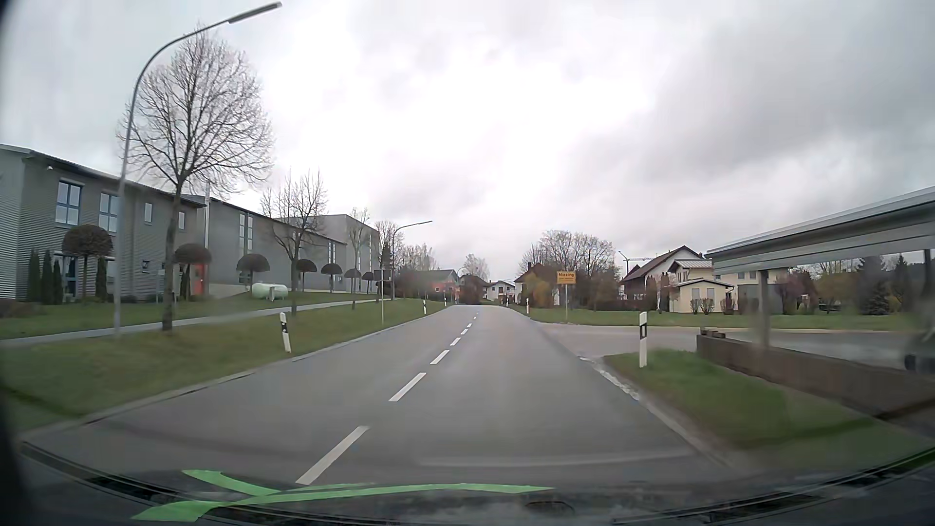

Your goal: Follow the waypoints while adhering to traffic rules and regulations

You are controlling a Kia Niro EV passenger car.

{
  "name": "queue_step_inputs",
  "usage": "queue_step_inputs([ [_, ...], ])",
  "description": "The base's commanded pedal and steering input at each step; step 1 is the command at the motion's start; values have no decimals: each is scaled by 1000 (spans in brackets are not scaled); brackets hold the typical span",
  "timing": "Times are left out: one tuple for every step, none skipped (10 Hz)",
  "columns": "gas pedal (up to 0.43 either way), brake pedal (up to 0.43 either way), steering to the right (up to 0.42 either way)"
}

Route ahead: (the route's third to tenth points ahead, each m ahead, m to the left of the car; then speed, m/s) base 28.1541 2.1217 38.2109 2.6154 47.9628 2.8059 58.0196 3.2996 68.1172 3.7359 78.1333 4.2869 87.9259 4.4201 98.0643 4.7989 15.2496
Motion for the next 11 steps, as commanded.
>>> queue_step_inputs([
  [118, 0, 0],
  [118, 0, 0],
  [130, 0, -1],
  [130, 0, -3],
  [130, 0, -4],
  [130, 0, -5],
  [130, 0, -4],
  [130, 0, -4],
  [138, 0, -4],
  [138, 0, -4],
  [130, 0, -4],
])
